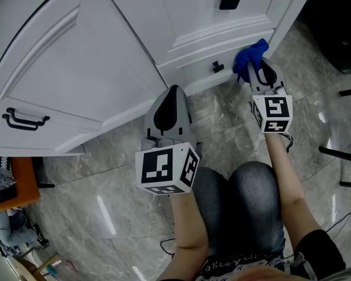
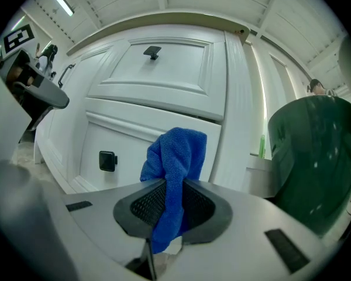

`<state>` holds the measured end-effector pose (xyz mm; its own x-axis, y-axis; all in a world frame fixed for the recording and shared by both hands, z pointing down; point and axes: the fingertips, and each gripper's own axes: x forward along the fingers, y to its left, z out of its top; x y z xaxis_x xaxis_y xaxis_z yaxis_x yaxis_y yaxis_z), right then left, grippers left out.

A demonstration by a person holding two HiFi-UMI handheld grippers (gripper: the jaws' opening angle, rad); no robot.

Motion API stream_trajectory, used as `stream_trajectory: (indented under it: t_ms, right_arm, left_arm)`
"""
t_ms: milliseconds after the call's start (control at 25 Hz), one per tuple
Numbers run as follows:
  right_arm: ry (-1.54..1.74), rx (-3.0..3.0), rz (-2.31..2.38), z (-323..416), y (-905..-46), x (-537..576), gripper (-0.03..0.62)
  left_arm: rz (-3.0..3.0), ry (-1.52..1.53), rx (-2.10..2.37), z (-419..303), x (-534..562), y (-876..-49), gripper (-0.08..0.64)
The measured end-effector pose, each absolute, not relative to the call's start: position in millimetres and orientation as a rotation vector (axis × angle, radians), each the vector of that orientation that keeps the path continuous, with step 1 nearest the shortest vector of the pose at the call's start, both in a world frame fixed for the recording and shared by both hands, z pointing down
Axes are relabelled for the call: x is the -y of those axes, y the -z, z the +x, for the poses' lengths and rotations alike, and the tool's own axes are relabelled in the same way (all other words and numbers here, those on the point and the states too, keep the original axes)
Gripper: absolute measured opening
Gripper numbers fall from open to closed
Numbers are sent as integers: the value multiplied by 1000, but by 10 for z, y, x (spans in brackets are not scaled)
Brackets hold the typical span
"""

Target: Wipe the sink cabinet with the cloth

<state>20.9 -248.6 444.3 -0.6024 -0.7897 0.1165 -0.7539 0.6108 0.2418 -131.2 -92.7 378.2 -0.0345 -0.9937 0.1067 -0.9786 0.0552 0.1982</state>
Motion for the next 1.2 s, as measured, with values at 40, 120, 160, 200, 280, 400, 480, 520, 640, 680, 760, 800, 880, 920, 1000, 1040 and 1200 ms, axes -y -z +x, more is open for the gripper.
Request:
stream_trajectory:
  t_ms: [40, 120, 160, 200, 280, 400, 480, 520, 640, 680, 760, 800, 880, 920, 1000, 1040, 1200]
  right_arm:
    - [245, 2625, 1280, 222, -4441, 2493, 80]
    - [243, 2623, 1284, 229, -4438, 2496, 80]
    - [241, 2620, 1286, 233, -4436, 2495, 80]
    - [236, 2619, 1290, 242, -4434, 2494, 80]
    - [216, 2619, 1307, 273, -4432, 2500, 80]
    - [207, 2604, 1345, 359, -4437, 2536, 80]
    - [188, 2581, 1387, 456, -4456, 2591, 80]
    - [170, 2568, 1412, 515, -4473, 2628, 80]
    - [121, 2542, 1462, 644, -4522, 2725, 80]
    - [113, 2541, 1468, 655, -4531, 2738, 80]
    - [117, 2540, 1471, 655, -4532, 2747, 80]
    - [124, 2540, 1471, 653, -4530, 2748, 80]
    - [127, 2544, 1468, 651, -4533, 2739, 80]
    - [123, 2547, 1460, 640, -4546, 2715, 80]
    - [114, 2562, 1407, 560, -4611, 2598, 80]
    - [109, 2577, 1357, 485, -4660, 2508, 80]
    - [89, 2664, 1091, 101, -4835, 2118, 80]
  left_arm:
    - [2021, 103, 2113, -1310, 928, -3781, 5]
    - [2022, 102, 2111, -1303, 930, -3782, 5]
    - [2022, 101, 2110, -1299, 931, -3783, 5]
    - [2023, 100, 2110, -1297, 930, -3783, 5]
    - [2022, 98, 2112, -1301, 928, -3779, 5]
    - [2021, 101, 2114, -1304, 926, -3775, 5]
    - [2024, 110, 2108, -1291, 929, -3768, 5]
    - [2027, 116, 2104, -1281, 932, -3763, 5]
    - [2033, 118, 2100, -1256, 946, -3757, 5]
    - [2035, 114, 2100, -1249, 952, -3758, 5]
    - [2039, 102, 2099, -1238, 961, -3764, 5]
    - [2039, 98, 2100, -1239, 961, -3767, 5]
    - [2032, 94, 2109, -1257, 951, -3767, 5]
    - [2028, 90, 2117, -1270, 945, -3766, 5]
    - [2020, 61, 2142, -1292, 940, -3766, 5]
    - [2018, 37, 2156, -1298, 942, -3767, 5]
    - [2021, 6, 2170, -1282, 954, -3770, 5]
